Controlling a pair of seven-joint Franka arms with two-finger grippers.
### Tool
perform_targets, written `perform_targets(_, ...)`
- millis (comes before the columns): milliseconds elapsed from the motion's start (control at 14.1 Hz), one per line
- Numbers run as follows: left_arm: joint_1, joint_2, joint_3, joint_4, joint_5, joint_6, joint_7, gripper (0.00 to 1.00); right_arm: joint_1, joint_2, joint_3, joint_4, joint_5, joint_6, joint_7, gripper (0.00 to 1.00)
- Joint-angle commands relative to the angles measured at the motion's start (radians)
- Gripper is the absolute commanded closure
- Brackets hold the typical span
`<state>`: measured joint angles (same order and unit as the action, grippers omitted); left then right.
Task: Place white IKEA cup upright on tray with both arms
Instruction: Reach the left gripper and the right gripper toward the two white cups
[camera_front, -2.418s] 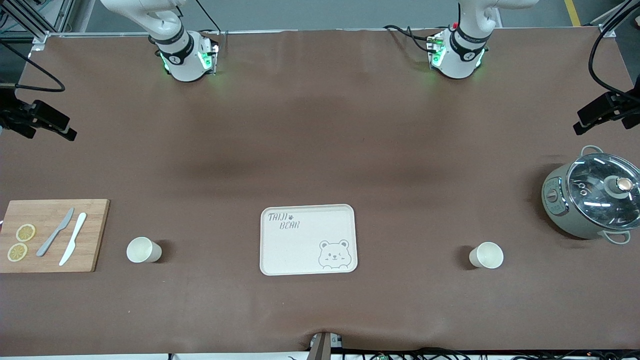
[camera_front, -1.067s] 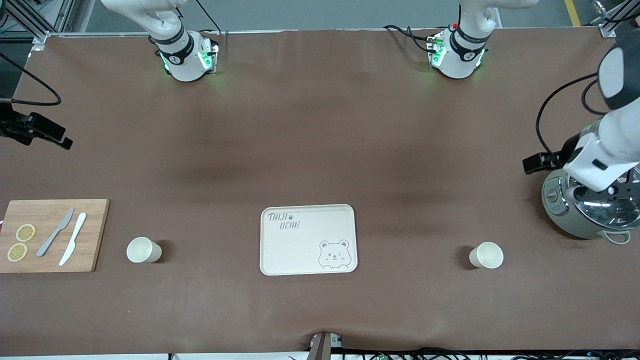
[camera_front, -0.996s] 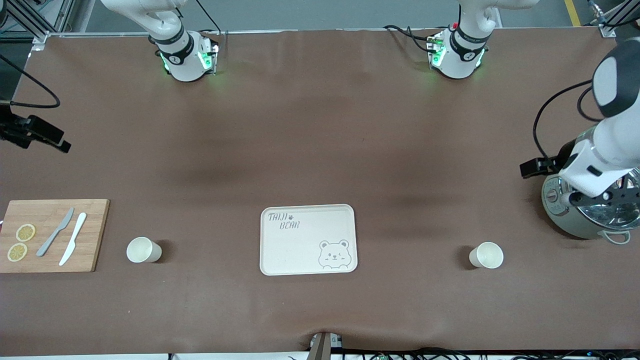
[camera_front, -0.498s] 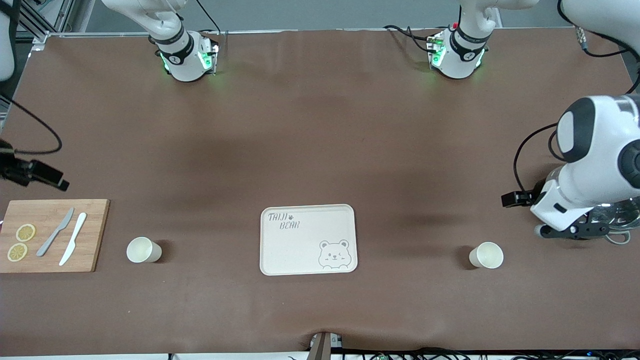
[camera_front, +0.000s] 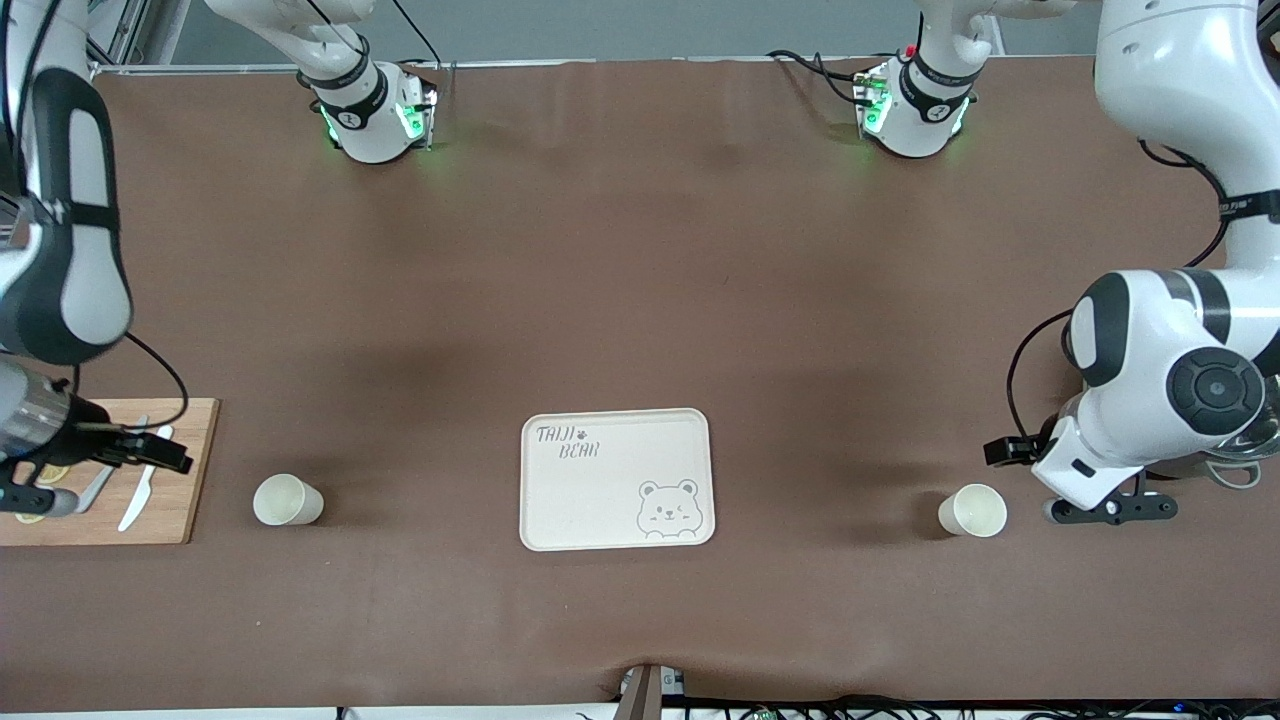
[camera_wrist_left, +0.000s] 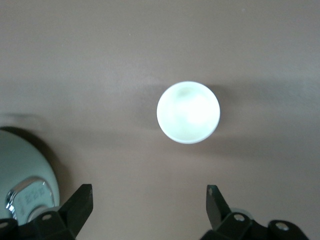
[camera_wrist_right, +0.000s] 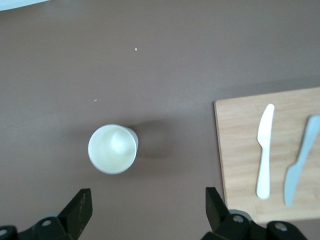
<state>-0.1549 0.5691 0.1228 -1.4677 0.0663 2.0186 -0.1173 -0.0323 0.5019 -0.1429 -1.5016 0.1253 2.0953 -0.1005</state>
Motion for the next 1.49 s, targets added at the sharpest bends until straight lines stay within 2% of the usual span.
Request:
perform_targets(0, 0.014, 0.066, 0.000, 0.027, 0.026, 0.075, -0.015, 0.00, -0.001, 0.082, 0.008, 0.081, 0.014, 0.006, -0.005, 0.00)
perform_targets(71, 0.015, 0.086, 0.000, 0.027, 0.026, 0.106, -0.021, 0.00, 0.000, 0.111, 0.009, 0.098, 0.019, 0.011, -0.002, 0.00)
perform_targets(284, 0.038, 0.127, -0.002, 0.027, 0.020, 0.189, -0.021, 0.00, 0.003, 0.190, 0.008, 0.118, 0.126, 0.089, -0.004, 0.00)
perform_targets(569, 0.057, 0.179, -0.003, 0.027, -0.008, 0.296, -0.041, 0.00, 0.006, 0.251, 0.008, 0.118, 0.125, 0.195, -0.018, 0.00)
perform_targets(924, 0.054, 0.201, -0.003, 0.026, -0.121, 0.347, -0.044, 0.00, 0.012, 0.268, 0.006, 0.116, 0.117, 0.203, -0.019, 0.00)
perform_targets(1422, 0.044, 0.210, -0.009, 0.014, -0.135, 0.365, -0.087, 0.00, 0.009, 0.265, 0.006, 0.066, 0.119, 0.192, -0.111, 0.00)
